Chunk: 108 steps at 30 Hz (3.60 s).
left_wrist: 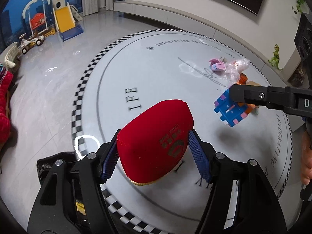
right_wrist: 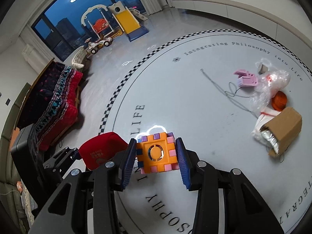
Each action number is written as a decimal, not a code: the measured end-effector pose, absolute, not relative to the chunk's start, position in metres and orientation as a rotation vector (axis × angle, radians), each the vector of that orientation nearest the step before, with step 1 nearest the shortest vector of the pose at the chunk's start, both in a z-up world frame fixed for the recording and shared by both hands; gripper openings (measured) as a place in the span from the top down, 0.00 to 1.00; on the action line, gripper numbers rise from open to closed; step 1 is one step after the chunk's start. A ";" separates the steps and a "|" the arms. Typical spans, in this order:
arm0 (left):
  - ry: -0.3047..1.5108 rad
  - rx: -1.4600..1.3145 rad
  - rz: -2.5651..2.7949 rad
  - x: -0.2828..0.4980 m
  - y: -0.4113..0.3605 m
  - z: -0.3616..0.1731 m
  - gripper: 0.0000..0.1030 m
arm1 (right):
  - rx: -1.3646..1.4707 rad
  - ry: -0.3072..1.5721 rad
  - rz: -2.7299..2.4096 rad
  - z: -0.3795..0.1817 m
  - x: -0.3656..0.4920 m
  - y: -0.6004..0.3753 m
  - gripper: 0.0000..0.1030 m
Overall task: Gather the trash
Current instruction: 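Carry the red pouch and toy block to the trash bag and release both, then move both grippers back toward the remaining plastic wrap and cardboard, then grasp the pink plastic toy with the left gripper while the right gripper grasps the clear plastic wrap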
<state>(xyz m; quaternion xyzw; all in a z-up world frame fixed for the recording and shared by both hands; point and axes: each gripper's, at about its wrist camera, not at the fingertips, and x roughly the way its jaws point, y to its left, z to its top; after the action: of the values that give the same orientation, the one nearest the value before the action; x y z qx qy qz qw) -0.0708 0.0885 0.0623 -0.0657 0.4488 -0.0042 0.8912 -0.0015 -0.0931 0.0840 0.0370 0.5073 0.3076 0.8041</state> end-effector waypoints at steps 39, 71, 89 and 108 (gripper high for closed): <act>0.953 -0.331 0.465 -0.264 0.265 0.014 0.06 | -0.119 1.150 0.997 0.041 -0.161 0.095 0.36; 0.943 -0.146 0.037 -0.032 0.054 0.064 0.06 | 0.097 1.048 0.568 0.080 0.016 -0.136 0.36; 0.973 -0.100 -0.071 0.095 -0.026 0.063 0.06 | 0.251 1.099 0.292 0.044 0.145 -0.240 0.35; 0.988 -0.003 -0.108 0.184 -0.063 0.043 0.06 | 0.316 1.063 0.259 0.034 0.189 -0.275 0.70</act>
<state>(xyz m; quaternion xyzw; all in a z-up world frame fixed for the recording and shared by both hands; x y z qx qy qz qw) 0.1842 -0.0630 0.0432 -0.0016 0.4741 -0.0520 0.8790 0.1893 -0.2754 0.0336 0.1494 0.5034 0.1227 0.8422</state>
